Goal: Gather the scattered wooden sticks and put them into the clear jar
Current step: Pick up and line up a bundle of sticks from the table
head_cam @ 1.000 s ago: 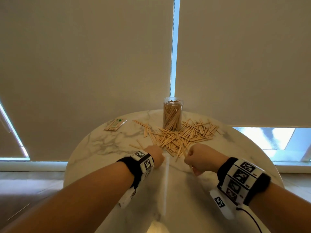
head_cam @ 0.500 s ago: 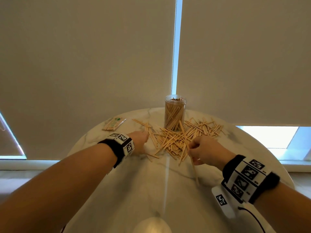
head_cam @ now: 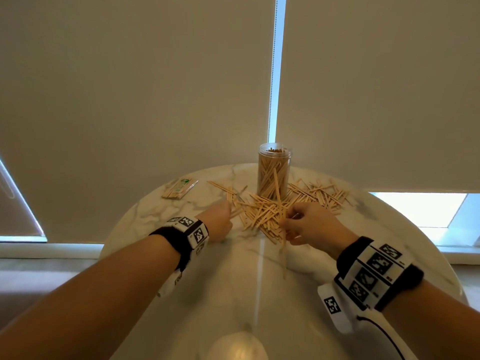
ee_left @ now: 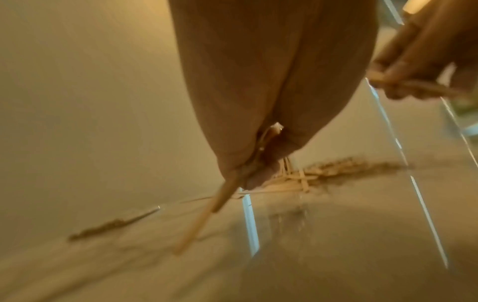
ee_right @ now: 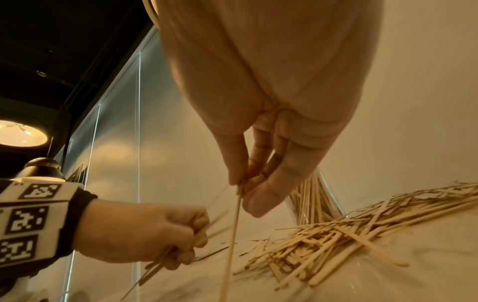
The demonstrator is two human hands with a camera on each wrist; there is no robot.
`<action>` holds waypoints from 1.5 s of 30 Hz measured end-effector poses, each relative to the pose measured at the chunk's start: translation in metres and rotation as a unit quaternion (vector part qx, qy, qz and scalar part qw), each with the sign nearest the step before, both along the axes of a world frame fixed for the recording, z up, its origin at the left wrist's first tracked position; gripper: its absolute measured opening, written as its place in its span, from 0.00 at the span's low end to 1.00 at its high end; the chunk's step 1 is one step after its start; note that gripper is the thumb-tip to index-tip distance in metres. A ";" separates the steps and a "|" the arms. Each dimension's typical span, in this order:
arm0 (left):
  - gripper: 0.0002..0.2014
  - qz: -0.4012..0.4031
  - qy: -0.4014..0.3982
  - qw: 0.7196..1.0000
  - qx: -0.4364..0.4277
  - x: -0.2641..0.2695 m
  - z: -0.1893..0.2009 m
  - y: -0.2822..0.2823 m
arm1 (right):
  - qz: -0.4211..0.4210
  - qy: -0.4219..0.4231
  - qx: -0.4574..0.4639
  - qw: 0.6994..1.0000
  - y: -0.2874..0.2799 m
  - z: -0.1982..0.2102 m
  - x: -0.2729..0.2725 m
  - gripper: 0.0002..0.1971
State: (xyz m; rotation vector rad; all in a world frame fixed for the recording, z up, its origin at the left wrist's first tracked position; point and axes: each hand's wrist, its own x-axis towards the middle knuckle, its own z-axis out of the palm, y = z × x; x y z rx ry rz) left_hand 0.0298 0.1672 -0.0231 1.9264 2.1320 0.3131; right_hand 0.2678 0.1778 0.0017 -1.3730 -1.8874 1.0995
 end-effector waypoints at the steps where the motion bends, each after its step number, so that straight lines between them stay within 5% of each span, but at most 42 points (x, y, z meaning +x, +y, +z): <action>1: 0.06 0.021 -0.061 0.997 0.030 0.002 0.004 -0.001 | 0.005 0.015 0.003 1.000 -0.001 0.001 0.000 0.08; 5: 0.16 0.071 -0.325 0.938 0.101 0.018 0.013 0.001 | 0.028 0.055 0.011 0.998 -0.006 0.005 -0.004 0.06; 8: 0.33 0.056 -0.442 0.888 0.109 0.040 0.020 0.000 | 0.077 0.026 0.022 0.996 -0.013 0.005 -0.013 0.03; 12: 0.18 0.012 -0.461 0.878 0.127 0.057 0.022 -0.001 | 0.109 -0.020 0.069 0.991 -0.024 0.005 -0.025 0.05; 16: 0.16 0.071 -0.419 0.883 0.197 0.048 0.029 -0.005 | 0.084 0.015 0.051 0.995 -0.025 0.006 -0.022 0.04; 20: 0.15 0.033 -0.435 0.894 0.104 0.057 0.029 -0.024 | 0.040 0.080 0.054 0.995 -0.019 0.014 -0.017 0.07; 24: 0.16 0.037 -0.502 0.859 0.093 0.077 0.025 -0.029 | 0.028 0.086 0.087 0.992 -0.013 0.026 -0.029 0.08; 27: 0.24 0.098 -0.423 0.889 0.148 0.065 0.027 -0.017 | 0.003 0.011 0.075 0.997 0.009 0.034 -0.032 0.10; 29: 0.27 0.116 -0.363 0.913 0.148 0.048 0.028 -0.005 | -0.015 -0.129 0.075 0.989 0.024 0.038 -0.026 0.17; 34: 0.23 0.182 -0.219 0.957 0.059 0.000 0.031 0.035 | 0.006 -0.448 0.027 0.893 0.052 0.020 -0.018 0.34; 38: 0.18 0.177 -0.119 0.977 -0.020 -0.010 0.034 0.054 | -0.014 -0.452 0.022 0.892 0.094 -0.010 -0.035 0.42; 42: 0.16 0.142 -0.083 0.985 -0.048 0.008 0.022 0.074 | -0.017 -0.423 0.028 0.905 0.116 -0.019 -0.060 0.46; 45: 0.16 0.122 -0.070 0.989 -0.049 0.022 0.012 0.090 | 0.017 -0.459 0.024 0.888 0.115 -0.014 -0.075 0.47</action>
